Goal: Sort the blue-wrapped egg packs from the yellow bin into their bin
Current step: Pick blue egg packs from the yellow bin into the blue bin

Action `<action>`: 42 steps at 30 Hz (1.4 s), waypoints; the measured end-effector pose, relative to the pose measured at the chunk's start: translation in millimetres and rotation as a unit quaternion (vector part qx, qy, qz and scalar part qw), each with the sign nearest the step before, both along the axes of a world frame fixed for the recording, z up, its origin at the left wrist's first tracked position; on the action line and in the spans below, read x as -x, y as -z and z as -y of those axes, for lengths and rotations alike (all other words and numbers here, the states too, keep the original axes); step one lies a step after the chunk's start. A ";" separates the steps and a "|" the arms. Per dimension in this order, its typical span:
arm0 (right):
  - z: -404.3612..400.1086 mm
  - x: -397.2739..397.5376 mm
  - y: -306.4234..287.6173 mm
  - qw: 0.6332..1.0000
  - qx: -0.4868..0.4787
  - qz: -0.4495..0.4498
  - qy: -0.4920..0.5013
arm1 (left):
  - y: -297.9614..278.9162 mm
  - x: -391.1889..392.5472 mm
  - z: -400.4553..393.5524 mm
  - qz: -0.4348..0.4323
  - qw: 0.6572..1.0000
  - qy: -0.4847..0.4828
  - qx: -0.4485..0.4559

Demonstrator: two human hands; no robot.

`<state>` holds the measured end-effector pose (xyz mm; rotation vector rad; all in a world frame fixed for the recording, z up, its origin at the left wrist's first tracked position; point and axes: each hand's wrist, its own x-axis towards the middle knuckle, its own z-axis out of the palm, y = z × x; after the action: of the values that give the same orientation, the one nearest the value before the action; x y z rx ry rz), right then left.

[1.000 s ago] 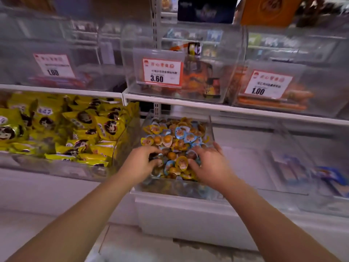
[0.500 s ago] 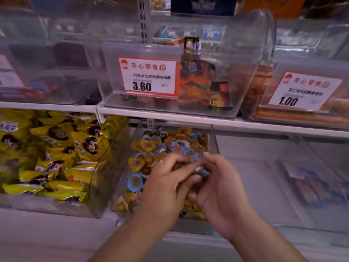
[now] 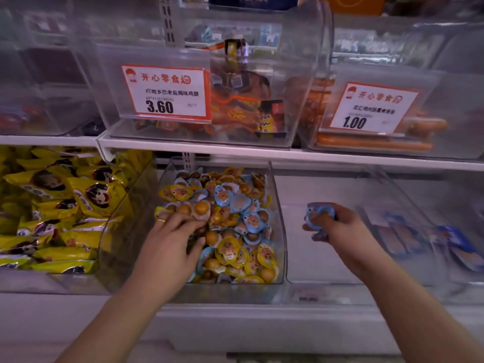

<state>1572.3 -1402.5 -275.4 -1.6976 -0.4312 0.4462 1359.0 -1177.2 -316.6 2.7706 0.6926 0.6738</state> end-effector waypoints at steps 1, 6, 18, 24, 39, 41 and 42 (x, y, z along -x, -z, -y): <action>4.1 -6.4 8.4 0.999 0.002 -0.050 -0.021 | 2.1 -2.7 0.2 -0.011 1.000 -0.004 -0.018; 11.9 -28.2 19.2 0.995 0.010 -0.098 -0.012 | 4.6 -10.0 -1.1 -0.010 0.998 -0.032 -0.046; -53.1 38.8 -2.6 0.861 0.186 0.449 -0.148 | -37.7 -21.9 1.1 0.251 0.955 -0.033 0.155; -85.6 41.0 10.9 0.764 0.332 0.534 -0.143 | -30.6 -64.1 -3.6 0.157 0.983 0.036 0.092; -87.5 32.0 6.0 0.870 0.171 0.457 -0.076 | -16.8 -64.7 -1.8 0.128 0.983 0.075 0.109; -86.3 34.3 5.0 0.881 0.135 0.448 -0.070 | -20.8 -58.4 -1.5 0.182 0.968 0.071 0.157; -85.3 34.9 3.7 0.889 0.109 0.441 -0.059 | -24.0 -56.0 -0.6 0.217 0.957 0.060 0.185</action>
<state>1537.4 -1317.2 -279.2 -2.0416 -1.1819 -0.2449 1415.0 -1176.6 -292.6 2.1995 0.4891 0.9703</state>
